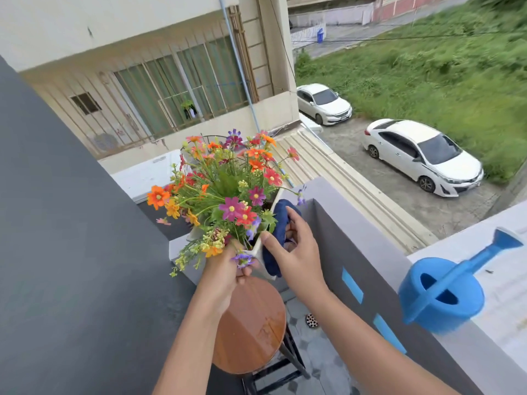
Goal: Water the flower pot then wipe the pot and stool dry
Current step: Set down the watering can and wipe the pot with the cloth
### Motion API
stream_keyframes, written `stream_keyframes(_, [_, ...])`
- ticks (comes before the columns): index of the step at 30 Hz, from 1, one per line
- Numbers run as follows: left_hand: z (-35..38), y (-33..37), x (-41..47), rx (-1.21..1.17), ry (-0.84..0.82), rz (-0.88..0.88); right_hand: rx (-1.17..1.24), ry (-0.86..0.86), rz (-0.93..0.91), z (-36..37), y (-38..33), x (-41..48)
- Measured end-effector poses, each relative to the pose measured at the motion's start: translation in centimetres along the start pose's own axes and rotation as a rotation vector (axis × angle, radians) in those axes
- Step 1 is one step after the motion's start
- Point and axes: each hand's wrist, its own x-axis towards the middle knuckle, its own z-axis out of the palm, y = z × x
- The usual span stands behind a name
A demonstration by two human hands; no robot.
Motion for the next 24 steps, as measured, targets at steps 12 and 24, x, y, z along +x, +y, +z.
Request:
stream_keyframes(12, [-0.3, 1.5, -1.5, -0.148, -0.082, -0.039, -0.112, 0.094, 0.009, -1.8, 0.6, 7.6])
stream_keyframes(24, [-0.8, 2.0, 0.2, -0.193, -0.032, -0.010, 0.010, -0.090, -0.132, 0.8, 0.5, -2.5])
